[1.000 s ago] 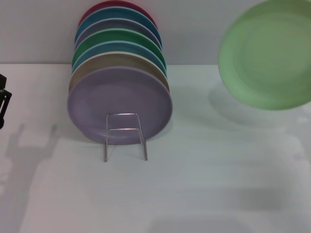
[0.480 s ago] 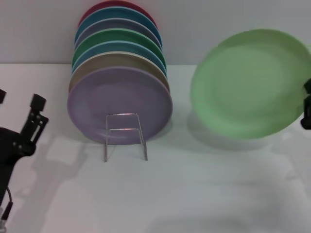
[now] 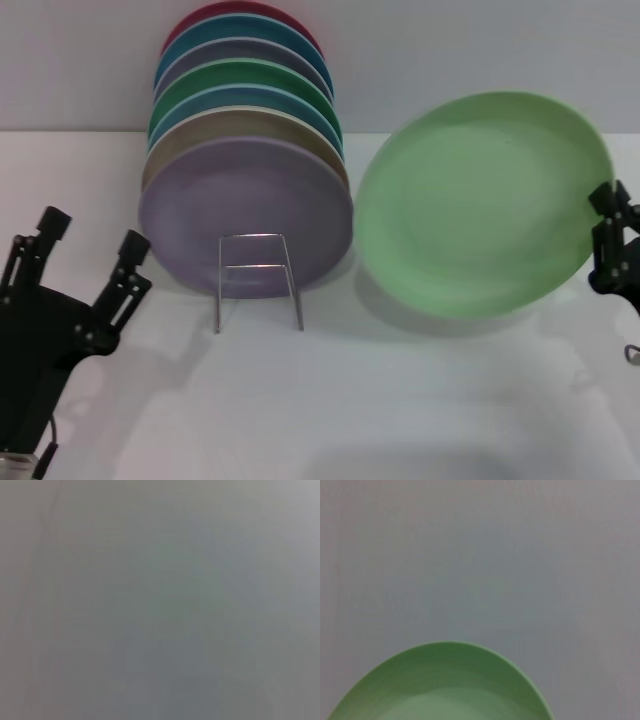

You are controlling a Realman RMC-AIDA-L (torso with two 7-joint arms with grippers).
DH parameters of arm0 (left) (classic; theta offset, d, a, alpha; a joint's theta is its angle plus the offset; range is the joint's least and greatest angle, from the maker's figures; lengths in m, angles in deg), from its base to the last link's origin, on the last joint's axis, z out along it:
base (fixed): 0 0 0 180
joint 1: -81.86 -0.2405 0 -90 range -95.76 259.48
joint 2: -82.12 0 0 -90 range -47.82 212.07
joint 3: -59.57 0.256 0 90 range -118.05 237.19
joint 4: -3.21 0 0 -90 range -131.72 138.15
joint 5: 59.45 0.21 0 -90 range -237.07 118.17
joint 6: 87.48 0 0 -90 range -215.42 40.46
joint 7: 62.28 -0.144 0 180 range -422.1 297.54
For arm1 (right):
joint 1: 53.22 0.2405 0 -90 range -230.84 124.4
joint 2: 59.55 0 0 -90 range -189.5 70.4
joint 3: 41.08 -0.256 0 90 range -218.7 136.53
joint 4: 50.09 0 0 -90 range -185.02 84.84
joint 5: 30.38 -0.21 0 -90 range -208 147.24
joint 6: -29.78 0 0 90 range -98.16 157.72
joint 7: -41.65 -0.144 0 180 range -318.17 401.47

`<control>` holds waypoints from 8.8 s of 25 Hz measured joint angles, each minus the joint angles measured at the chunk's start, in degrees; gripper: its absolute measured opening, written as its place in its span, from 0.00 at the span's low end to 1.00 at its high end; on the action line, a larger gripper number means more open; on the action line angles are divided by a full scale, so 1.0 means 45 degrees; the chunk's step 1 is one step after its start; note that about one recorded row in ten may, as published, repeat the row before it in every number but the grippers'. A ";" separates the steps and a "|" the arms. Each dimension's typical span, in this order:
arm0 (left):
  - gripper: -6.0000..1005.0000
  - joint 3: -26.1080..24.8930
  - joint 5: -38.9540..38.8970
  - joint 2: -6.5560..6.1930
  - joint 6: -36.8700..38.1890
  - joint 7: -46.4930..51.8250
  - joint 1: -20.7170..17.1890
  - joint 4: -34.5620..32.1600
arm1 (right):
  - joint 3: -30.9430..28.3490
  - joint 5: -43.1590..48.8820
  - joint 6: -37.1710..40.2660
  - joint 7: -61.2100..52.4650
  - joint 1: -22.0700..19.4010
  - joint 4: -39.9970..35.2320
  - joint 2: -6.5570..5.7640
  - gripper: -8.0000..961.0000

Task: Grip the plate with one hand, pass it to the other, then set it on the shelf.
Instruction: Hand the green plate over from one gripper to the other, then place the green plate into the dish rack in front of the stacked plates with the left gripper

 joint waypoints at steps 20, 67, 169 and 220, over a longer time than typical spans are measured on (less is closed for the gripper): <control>0.83 0.0961 -0.0002 -0.0007 -0.1648 -0.2546 0.0038 0.1004 | 0.4883 -0.4453 -0.0609 0.5616 -0.1472 0.3038 0.0083 0.03; 0.83 0.0812 0.1412 -0.0040 -0.3794 -0.1892 0.1132 0.1072 | 1.0950 -0.9179 0.0372 1.5077 -0.1640 0.6120 0.0040 0.03; 0.04 -0.1282 0.1425 -0.0176 -0.1121 -0.2041 0.0455 0.0832 | 1.2702 -0.8981 0.3261 1.1440 -0.0727 0.4196 -0.0033 0.38; 0.04 -0.2810 0.2324 -0.0038 -0.3458 -0.4878 0.1499 -0.1217 | 1.2316 -0.9416 0.1989 1.1397 -0.0658 0.3609 0.0025 0.39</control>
